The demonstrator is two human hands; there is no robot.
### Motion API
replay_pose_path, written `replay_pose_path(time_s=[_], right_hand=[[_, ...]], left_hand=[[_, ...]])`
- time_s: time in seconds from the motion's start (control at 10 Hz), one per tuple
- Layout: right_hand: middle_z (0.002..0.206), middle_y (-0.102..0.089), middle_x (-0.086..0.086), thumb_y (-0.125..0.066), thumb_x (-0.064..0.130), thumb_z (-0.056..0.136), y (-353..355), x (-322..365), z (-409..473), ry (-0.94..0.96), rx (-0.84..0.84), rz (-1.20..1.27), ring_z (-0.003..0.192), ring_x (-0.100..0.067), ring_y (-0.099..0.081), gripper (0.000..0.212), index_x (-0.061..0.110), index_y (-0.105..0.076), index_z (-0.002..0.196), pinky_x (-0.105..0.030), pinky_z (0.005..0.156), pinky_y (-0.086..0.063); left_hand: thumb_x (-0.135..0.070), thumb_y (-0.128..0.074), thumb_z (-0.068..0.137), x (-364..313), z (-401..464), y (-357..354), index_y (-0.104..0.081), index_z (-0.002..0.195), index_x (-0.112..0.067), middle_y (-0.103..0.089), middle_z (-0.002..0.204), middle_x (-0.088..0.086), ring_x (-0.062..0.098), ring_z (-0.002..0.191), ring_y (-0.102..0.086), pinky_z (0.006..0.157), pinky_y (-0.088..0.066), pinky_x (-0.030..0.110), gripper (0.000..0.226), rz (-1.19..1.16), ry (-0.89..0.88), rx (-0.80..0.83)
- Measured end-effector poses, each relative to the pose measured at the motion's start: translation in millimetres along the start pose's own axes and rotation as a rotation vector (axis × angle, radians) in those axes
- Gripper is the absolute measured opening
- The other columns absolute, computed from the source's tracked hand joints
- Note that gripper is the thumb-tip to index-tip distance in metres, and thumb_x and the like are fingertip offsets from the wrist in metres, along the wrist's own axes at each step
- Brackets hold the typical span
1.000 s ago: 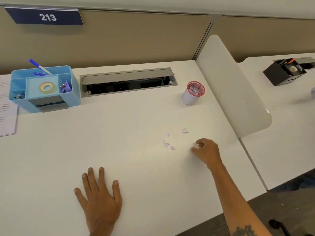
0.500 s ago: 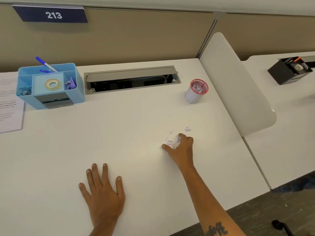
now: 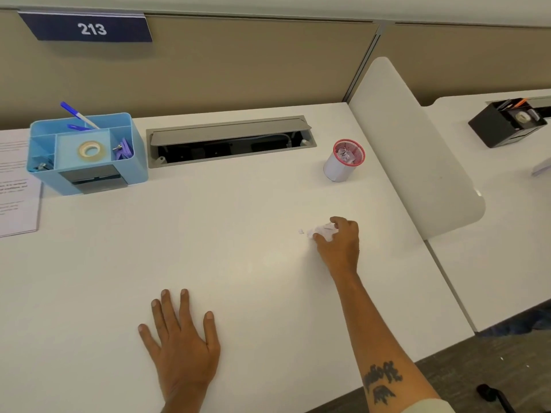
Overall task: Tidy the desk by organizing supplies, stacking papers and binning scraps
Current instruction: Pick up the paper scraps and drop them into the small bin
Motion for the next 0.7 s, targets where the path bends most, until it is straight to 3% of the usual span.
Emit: replay_pose_path(time_s=[0.1,0.2,0.3,0.4,0.5,0.7], right_hand=[[0.143,-0.046,0.003,-0.085,0.034,0.076,-5.9,-3.4,3.7,0.094,0.111,-0.204,0.131,-0.024,-0.042,0.073,0.028,-0.055,0.142,-0.039,0.089,-0.053],[0.155,-0.039,-0.001,-0.077,0.025,0.088,-23.6,-3.1,1.0,0.158,0.26,-0.303,0.144,-0.028,-0.031,0.072,0.026,-0.046,0.153,-0.041,0.106,-0.047],[0.147,-0.046,-0.003,-0.07,0.011,0.092,-30.0,11.0,-5.7,0.237,0.246,-0.342,0.135,-0.03,-0.039,0.056,0.023,-0.056,0.145,-0.038,0.091,-0.052],[0.128,-0.056,-0.004,-0.06,-0.008,0.087,-33.9,27.7,-13.1,0.323,0.17,-0.345,0.115,-0.029,-0.048,0.04,0.017,-0.07,0.117,-0.037,0.069,-0.054],[0.108,-0.057,-0.001,-0.051,-0.016,0.077,-40.3,29.9,-12.9,0.343,0.111,-0.341,0.101,-0.024,-0.05,0.047,0.019,-0.073,0.097,-0.039,0.061,-0.056],[0.096,-0.054,-0.002,-0.049,-0.017,0.071,-46.1,35.2,-3.3,0.335,0.115,-0.387,0.092,-0.027,-0.051,0.043,0.016,-0.07,0.089,-0.037,0.056,-0.051]], left_hand=[[-0.056,-0.031,0.103,0.4,0.3,-0.6,-0.031,0.171,-0.019,-0.015,0.183,0.011,0.031,0.171,-0.009,0.135,-0.004,0.065,0.077,0.006,0.002,0.002],[-0.057,-0.03,0.104,0.2,0.5,-1.0,-0.03,0.171,-0.019,-0.014,0.183,0.011,0.031,0.171,-0.008,0.135,-0.004,0.065,0.077,0.01,-0.003,0.004],[-0.056,-0.031,0.103,-0.6,0.7,-0.6,-0.03,0.171,-0.019,-0.013,0.183,0.011,0.031,0.171,-0.007,0.135,-0.004,0.065,0.077,0.01,0.0,0.008],[-0.055,-0.032,0.103,-1.5,0.8,0.4,-0.032,0.17,-0.019,-0.015,0.183,0.012,0.031,0.171,-0.009,0.135,-0.004,0.065,0.076,0.009,0.004,0.007],[-0.055,-0.032,0.103,-1.6,0.5,0.7,-0.032,0.17,-0.019,-0.016,0.183,0.012,0.032,0.17,-0.009,0.135,-0.004,0.065,0.076,0.013,0.001,0.004],[-0.055,-0.032,0.104,-1.1,0.5,0.5,-0.032,0.17,-0.018,-0.015,0.183,0.011,0.032,0.17,-0.009,0.135,-0.005,0.064,0.076,0.021,0.001,0.008]])
Point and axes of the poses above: each hand's wrist, its own z-axis towards the middle knuckle, its own y-axis out of the back of the hand, x = y × z, the point moved 9 cm from there along z, towards the middle knuckle
